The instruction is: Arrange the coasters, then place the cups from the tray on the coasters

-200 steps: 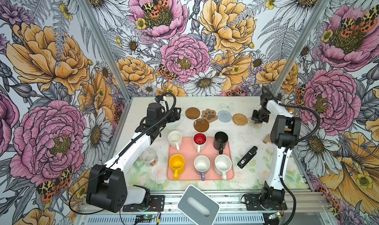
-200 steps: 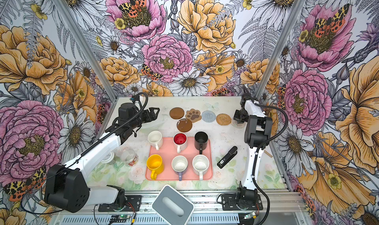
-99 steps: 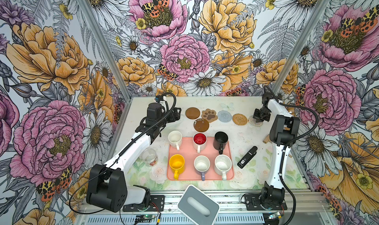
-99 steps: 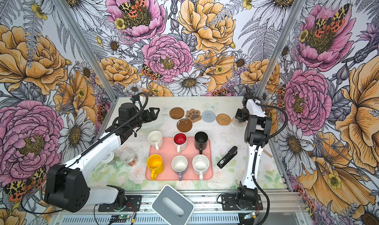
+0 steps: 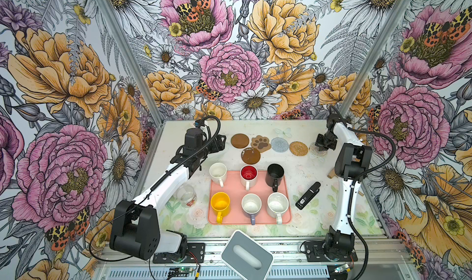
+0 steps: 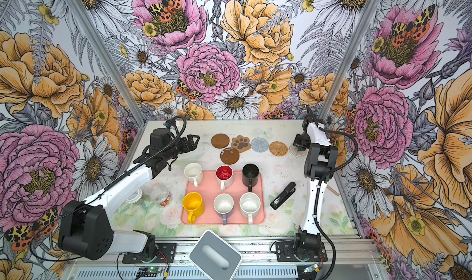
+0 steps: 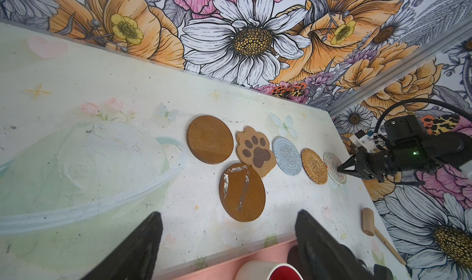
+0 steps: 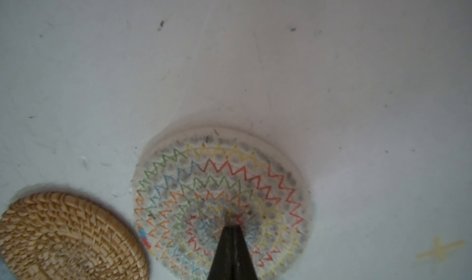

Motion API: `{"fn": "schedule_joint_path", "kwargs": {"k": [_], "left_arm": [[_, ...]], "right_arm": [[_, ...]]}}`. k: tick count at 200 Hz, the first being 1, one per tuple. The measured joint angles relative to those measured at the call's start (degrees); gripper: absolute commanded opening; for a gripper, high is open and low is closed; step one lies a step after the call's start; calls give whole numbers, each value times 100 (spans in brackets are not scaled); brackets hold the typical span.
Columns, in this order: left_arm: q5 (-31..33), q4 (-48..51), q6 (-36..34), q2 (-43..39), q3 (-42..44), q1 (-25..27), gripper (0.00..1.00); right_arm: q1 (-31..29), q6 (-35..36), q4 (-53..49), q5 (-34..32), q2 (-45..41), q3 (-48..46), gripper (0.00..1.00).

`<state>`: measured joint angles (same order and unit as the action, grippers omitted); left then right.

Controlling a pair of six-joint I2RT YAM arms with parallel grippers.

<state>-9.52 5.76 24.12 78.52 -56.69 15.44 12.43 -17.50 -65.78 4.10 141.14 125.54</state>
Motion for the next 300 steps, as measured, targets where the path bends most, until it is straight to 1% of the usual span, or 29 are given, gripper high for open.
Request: {"fn": "schedule_joint_path", "kwargs": {"k": [70, 135, 156, 175, 192, 206, 214, 235, 261, 276, 300], "left_arm": [[-2, 0, -2, 0, 0, 0, 83], [0, 15, -2, 0, -4, 2, 82], [11, 177, -13, 0, -114, 9, 82], [162, 431, -85, 0, -361, 76, 83], [361, 732, -267, 50, -765, 219, 83], [503, 986, -474, 223, -1213, 378, 85], [553, 1145, -599, 374, -1502, 452, 86], [656, 1521, -868, 940, -2214, 601, 88], [684, 2131, -1147, 1932, -3195, 647, 91], [721, 2603, -1333, 2559, -3823, 673, 93], [905, 3237, -1580, 3633, -4927, 743, 98]], "right_arm": [[-260, 0, 26, 2, 103, 179, 0], [-310, 2, -7, 20, 111, 341, 0], [-310, 0, 2, 24, 81, 459, 0], [-315, -4, -2, 68, -63, 485, 0], [-321, -9, -2, 109, -286, 492, 0], [-350, -48, -2, 116, -542, 492, 0], [-389, -66, 0, 122, -697, 492, 2], [-575, -107, 11, 149, -1169, 487, 9], [-990, -155, 138, 170, -1805, 352, 16], [-1207, -232, 326, 184, -2175, 52, 20], [-1506, -420, 955, 299, -2997, -1152, 26]]}}
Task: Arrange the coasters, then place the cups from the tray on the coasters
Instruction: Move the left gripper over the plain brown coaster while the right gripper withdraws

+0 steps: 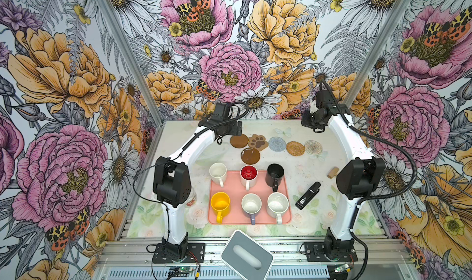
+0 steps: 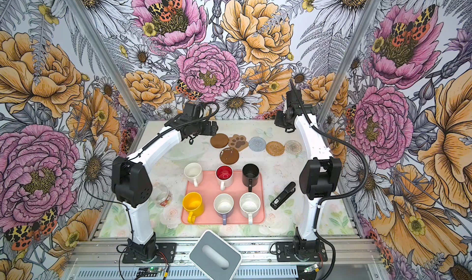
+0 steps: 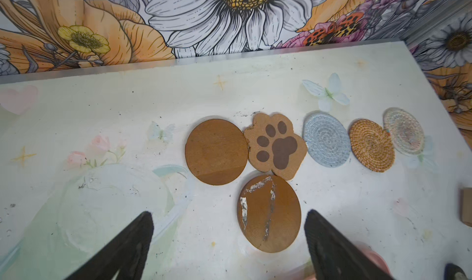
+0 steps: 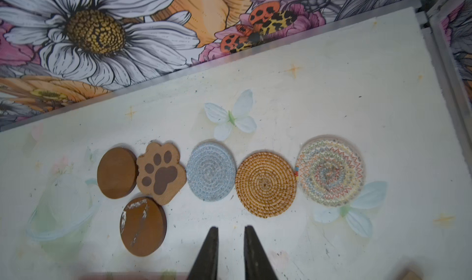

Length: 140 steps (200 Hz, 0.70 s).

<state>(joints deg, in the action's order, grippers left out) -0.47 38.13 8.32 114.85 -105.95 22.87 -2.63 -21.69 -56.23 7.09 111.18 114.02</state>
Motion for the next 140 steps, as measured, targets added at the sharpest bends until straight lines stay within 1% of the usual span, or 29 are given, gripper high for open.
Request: {"fn": "schedule_joint_path", "kwargs": {"k": [8, 13, 15, 19, 22, 28, 42, 57, 79, 94, 116, 140], "left_arm": [[52, 216, -87, 304, -299, 37, 99], [76, 372, -142, 487, -511, 61, 99], [83, 400, -144, 551, -566, 68, 99], [98, 498, -188, 704, -723, 85, 99], [109, 557, -192, 791, -833, 101, 99], [125, 697, -240, 997, -1075, 118, 99], [179, 957, -306, 1475, -1668, 173, 99], [221, 1176, -385, 1794, -2146, 208, 99], [280, 1403, -433, 2232, -2621, 269, 99], [321, 1491, -448, 2406, -2798, 291, 99], [393, 1596, -448, 2610, -2994, 315, 99], [483, 1655, -448, 2815, -3178, 326, 99]], "right_arm": [[-57, -107, 275, 50, -295, -511, 27], [-83, -201, 562, 74, -564, -994, 28], [-83, -201, 562, 74, -564, -994, 29], [-98, -323, 748, 76, -765, -1377, 30], [-105, -323, 796, 79, -841, -1469, 30], [-133, -461, 1073, 68, -1097, -1987, 31], [-221, -756, 1576, 44, -1655, -2857, 33], [-356, -1080, 2061, 20, -2205, -3718, 35], [-557, -1416, 2651, 2, -2752, -4470, 37], [-682, -1626, 3008, 2, -3062, -4863, 39], [-748, -1840, 3501, 4, -3366, -5289, 40], [-748, -1952, 3786, -7, -3543, -5576, 40]]}}
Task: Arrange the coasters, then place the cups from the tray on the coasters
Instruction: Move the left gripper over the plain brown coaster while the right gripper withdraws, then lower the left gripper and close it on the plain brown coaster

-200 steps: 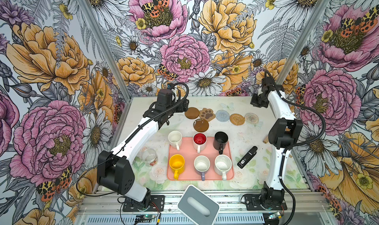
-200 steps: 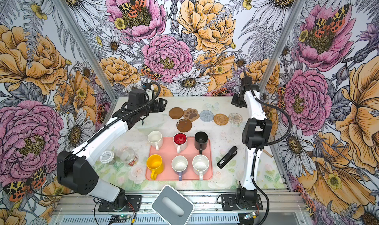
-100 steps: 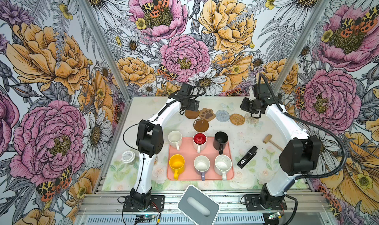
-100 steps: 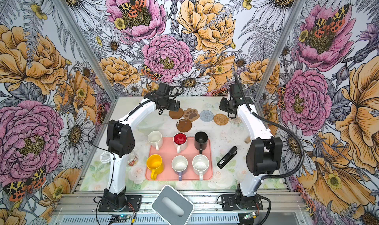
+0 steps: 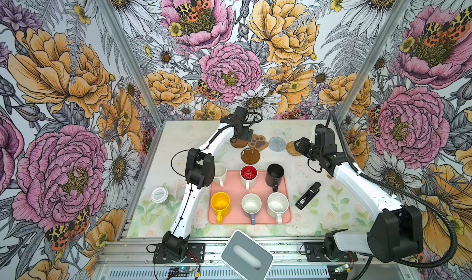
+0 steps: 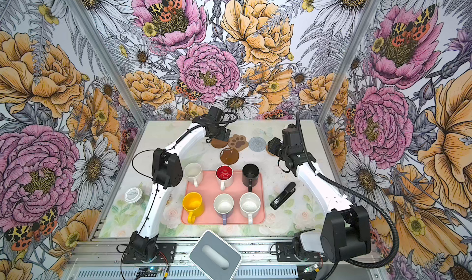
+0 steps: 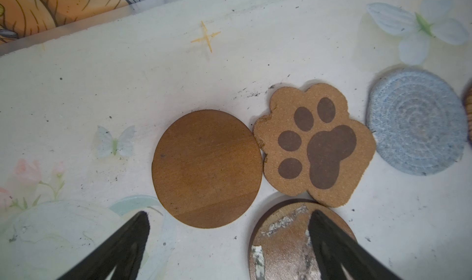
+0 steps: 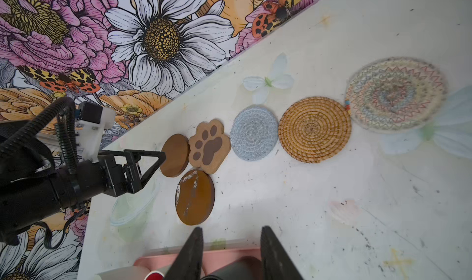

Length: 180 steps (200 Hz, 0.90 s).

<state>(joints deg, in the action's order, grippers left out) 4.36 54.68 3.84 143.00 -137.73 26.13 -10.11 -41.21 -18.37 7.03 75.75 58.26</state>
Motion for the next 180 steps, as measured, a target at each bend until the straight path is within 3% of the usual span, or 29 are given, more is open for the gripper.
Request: {"fn": "schedule_joint_path", "kwargs": {"k": [105, 180], "left_arm": [[260, 63, 168, 1023, -811, 39, 99], [697, 63, 374, 1296, -1115, 125, 99]], "right_arm": [[0, -35, 306, -101, -264, -345, 40], [0, -35, 411, -101, -264, -380, 40]]}}
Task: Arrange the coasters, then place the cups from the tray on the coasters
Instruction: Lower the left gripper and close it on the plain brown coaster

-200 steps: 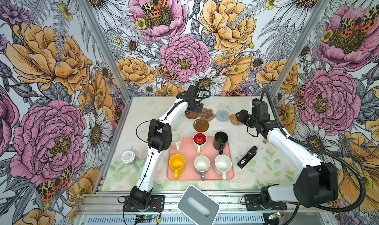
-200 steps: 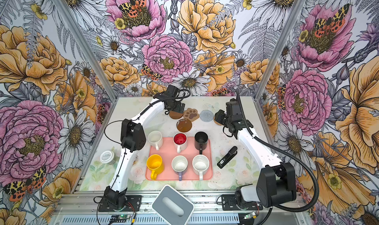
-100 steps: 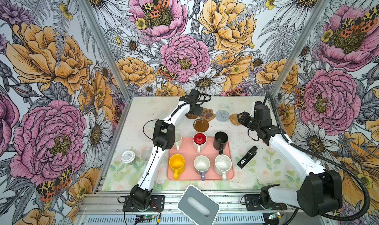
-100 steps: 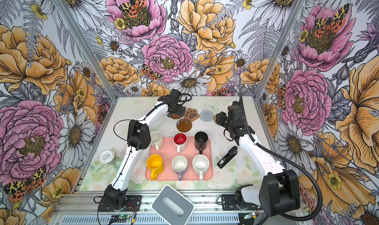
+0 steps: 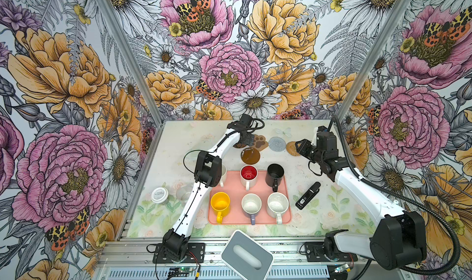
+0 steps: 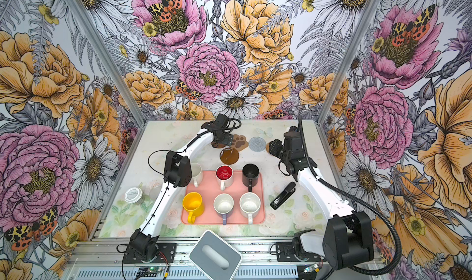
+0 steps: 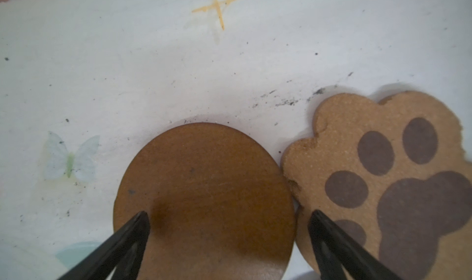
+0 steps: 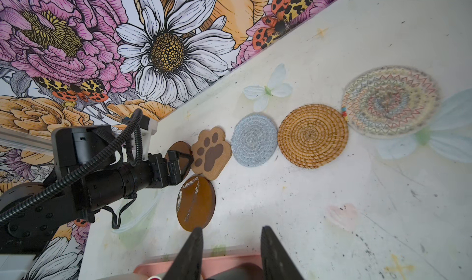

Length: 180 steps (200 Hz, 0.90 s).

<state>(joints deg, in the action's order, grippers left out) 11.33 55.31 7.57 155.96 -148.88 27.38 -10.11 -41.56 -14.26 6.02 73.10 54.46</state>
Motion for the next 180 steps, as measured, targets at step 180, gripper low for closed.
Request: {"fn": "schedule_joint_path", "kwargs": {"k": [180], "left_arm": [[129, -400, 168, -197, 542, -282, 97]], "right_arm": [[7, 0, 48, 28, 52, -48, 40]]}}
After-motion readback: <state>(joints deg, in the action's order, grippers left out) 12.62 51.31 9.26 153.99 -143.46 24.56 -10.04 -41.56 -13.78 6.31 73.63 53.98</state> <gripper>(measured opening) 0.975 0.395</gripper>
